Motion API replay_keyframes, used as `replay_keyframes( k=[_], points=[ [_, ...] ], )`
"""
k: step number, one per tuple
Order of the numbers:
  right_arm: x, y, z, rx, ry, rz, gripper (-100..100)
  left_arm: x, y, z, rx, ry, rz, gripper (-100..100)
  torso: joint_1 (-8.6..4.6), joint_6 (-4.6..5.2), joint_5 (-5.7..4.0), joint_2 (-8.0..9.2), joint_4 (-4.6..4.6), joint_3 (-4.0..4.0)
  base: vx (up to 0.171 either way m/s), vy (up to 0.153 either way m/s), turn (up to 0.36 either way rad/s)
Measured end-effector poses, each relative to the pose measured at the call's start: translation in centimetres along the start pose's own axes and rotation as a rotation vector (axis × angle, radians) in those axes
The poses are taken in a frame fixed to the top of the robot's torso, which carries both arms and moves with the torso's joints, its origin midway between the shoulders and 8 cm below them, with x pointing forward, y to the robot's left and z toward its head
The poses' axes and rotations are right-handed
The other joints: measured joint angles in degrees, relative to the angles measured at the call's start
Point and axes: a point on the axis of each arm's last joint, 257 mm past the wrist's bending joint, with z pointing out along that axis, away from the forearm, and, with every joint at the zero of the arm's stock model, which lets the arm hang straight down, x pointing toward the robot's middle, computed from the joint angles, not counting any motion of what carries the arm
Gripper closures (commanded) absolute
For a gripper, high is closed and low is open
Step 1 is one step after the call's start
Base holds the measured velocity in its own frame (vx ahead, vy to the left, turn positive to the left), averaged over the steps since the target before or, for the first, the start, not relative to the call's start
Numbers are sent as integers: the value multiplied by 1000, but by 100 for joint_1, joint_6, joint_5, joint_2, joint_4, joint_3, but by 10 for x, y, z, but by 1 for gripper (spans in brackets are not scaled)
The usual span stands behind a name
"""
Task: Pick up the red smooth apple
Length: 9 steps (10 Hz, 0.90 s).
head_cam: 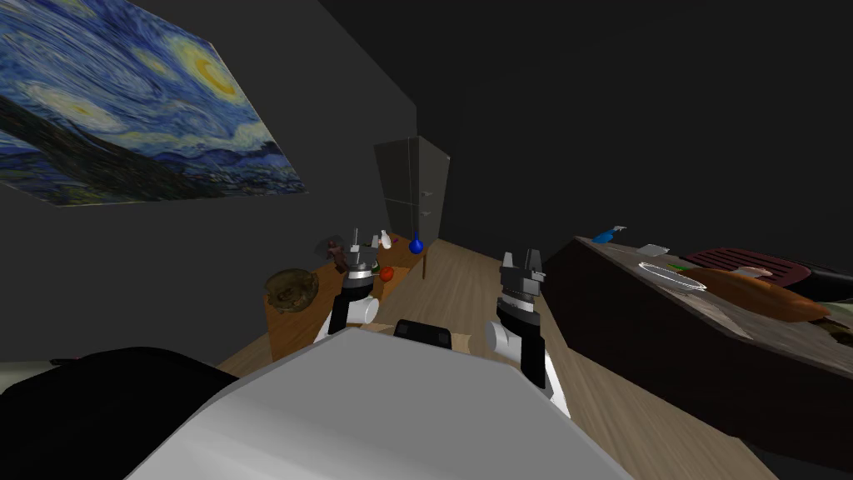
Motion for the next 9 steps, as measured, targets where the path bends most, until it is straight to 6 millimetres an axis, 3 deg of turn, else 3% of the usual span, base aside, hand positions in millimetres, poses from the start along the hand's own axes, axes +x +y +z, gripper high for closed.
replay_keyframes(
  k=[4, 9],
  points=[
    [0, 0, 0, 0, 0, 0, 0, -4, 20, -3, -86, 69, 76, -100, -13, -1, -2, -21, -4, -12, 50, -36, 40],
    [0, 0, 0, 0, 0, 0, 0, -33, 59, -10, -253, 95, 207, -100, -18, 0, -4, -31, -7, -18, 75, -52, 48]
  ],
)
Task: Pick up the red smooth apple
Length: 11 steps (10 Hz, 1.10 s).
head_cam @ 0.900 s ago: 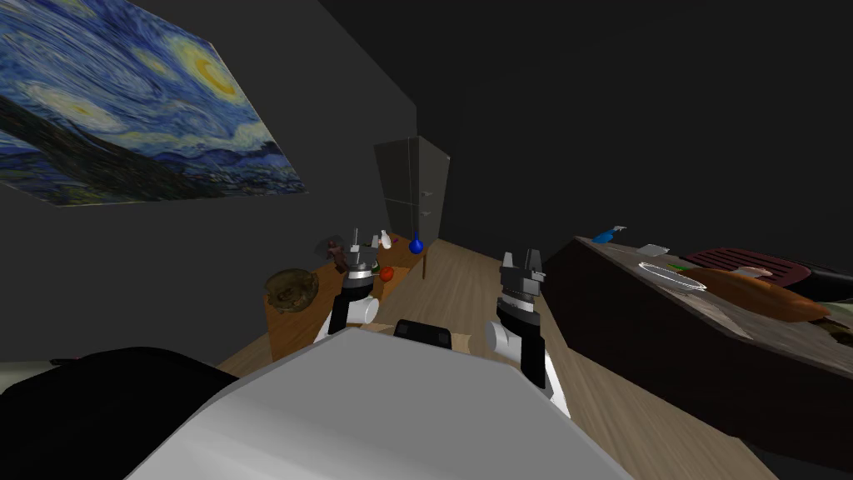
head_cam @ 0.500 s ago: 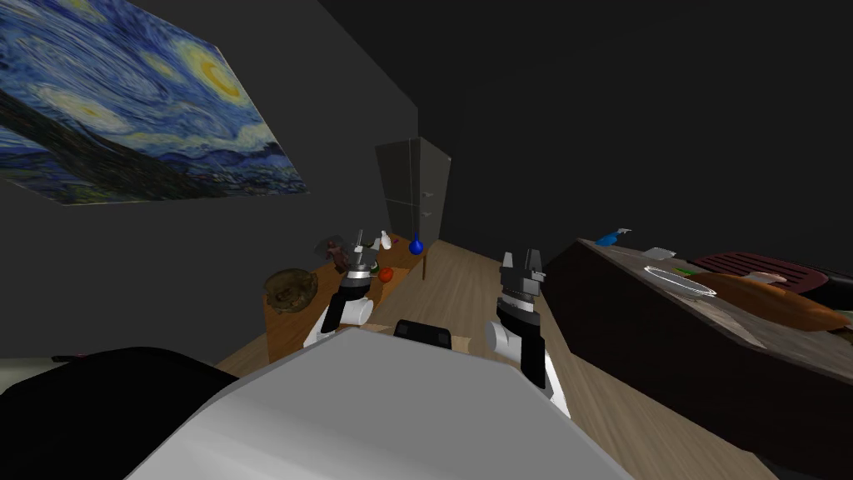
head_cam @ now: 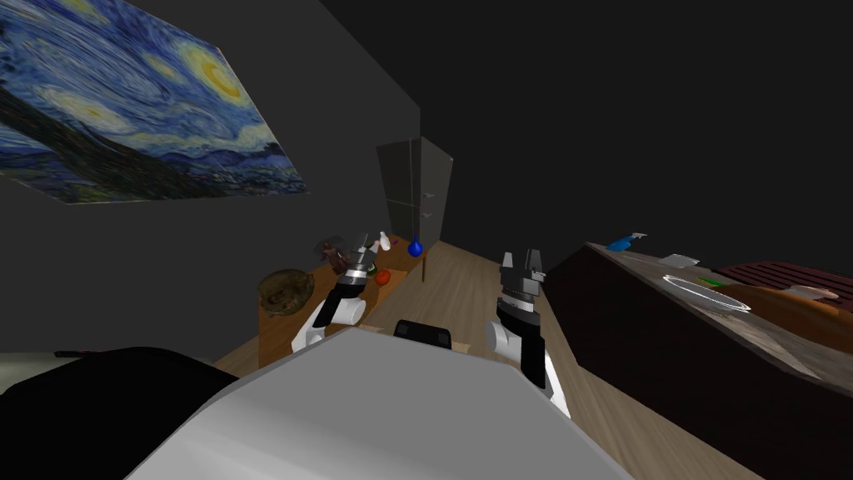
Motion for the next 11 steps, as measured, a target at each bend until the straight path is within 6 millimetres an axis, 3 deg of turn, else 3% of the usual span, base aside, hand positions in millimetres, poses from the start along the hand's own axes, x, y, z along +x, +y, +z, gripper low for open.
replay_keyframes(
  k=[11],
  points=[
    [0, 0, 0, 0, 0, 0, 0, -72, 87, -21, -343, -52, 210, -100, 3, 0, 0, 8, 2, 5, 66, -55, 54]
  ],
)
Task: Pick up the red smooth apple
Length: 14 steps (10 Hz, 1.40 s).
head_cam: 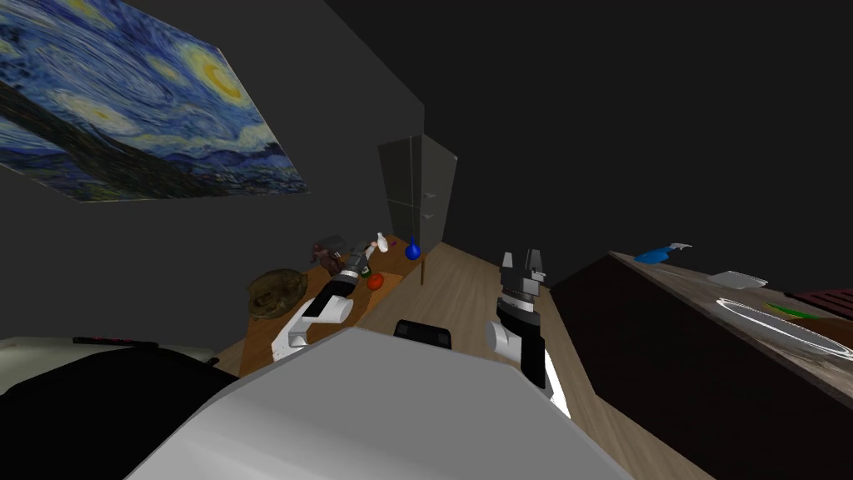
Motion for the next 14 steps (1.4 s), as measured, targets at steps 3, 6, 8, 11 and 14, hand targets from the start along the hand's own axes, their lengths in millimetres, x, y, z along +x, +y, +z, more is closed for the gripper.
replay_keyframes(
  k=[3, 6, 8, 11, 14],
  points=[
    [0, 0, 0, 0, 0, 0, 0, -18, 24, 0, -87, -19, 43, -100, 2, 1, 0, 7, 1, 4, 50, -58, 43],
    [0, 0, 0, 0, 0, 0, 0, -34, 47, -6, -172, -37, 78, -100, 6, 1, 1, 7, 1, 4, 49, -44, 48],
    [0, 0, 0, 0, 0, 0, 0, -50, 61, -11, -232, -54, 108, -100, 4, 2, 1, -3, 0, -2, 52, -37, 24],
    [0, 0, 0, 0, 0, 0, 0, -66, 85, -17, -323, -73, 138, -100, -6, 0, -1, 0, 0, 0, 70, -72, 82],
    [0, 0, 0, 0, 0, 0, 0, -84, 108, -29, -416, -93, 166, -100, 5, 2, 1, 1, 0, 0, 62, -52, 33]
  ],
)
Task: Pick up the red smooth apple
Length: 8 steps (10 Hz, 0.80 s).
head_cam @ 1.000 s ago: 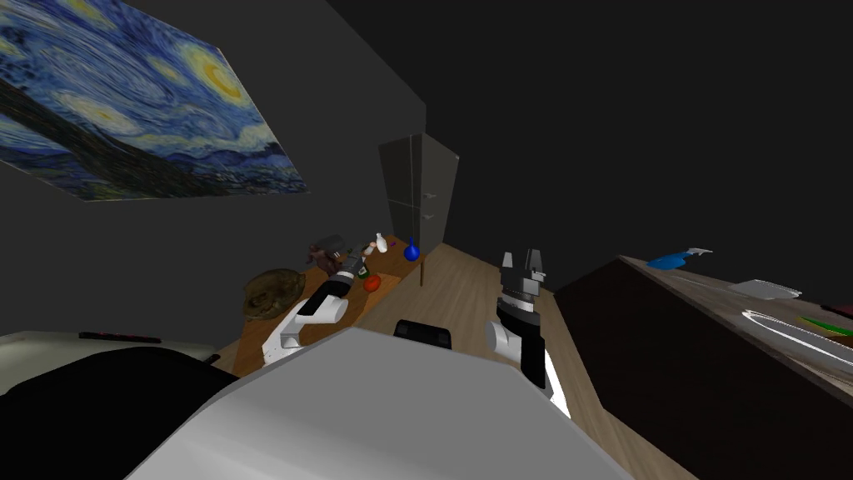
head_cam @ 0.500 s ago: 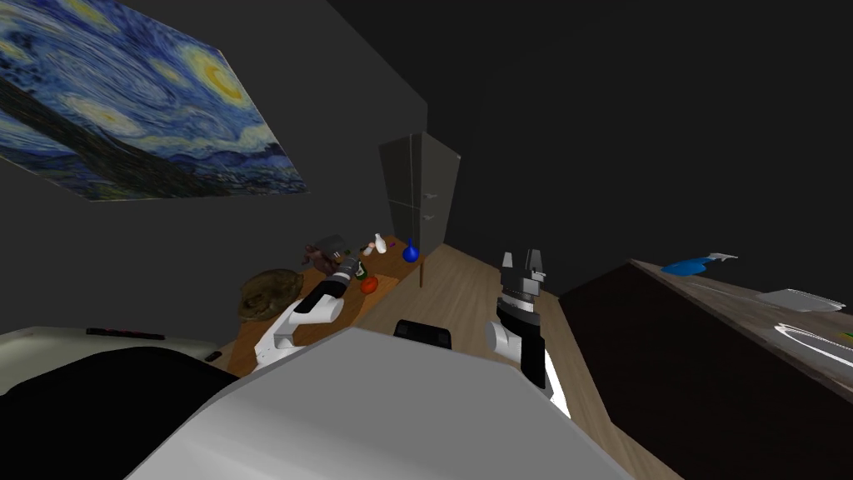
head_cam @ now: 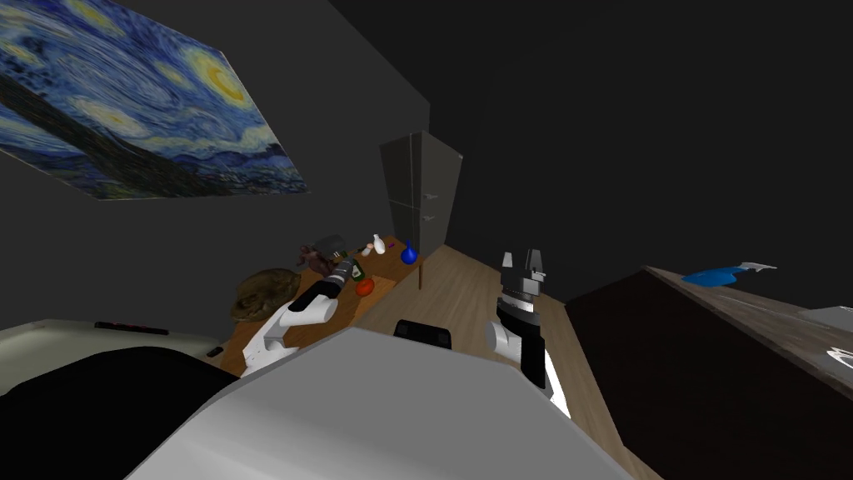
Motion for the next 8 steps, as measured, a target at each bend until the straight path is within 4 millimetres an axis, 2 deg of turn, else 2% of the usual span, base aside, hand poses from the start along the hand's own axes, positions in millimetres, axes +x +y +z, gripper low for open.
replay_keyframes(
  k=[4, 8],
  points=[
    [0, 0, 0, 0, 0, 0, 0, -26, 42, -5, -141, -30, 40, -100, -10, -1, -2, -8, -2, -4, 66, -58, 49],
    [0, 0, 0, 0, 0, 0, 0, -40, 72, -7, -243, -43, 58, -100, 3, 0, 0, 3, 1, 2, 62, -49, 47]
  ],
)
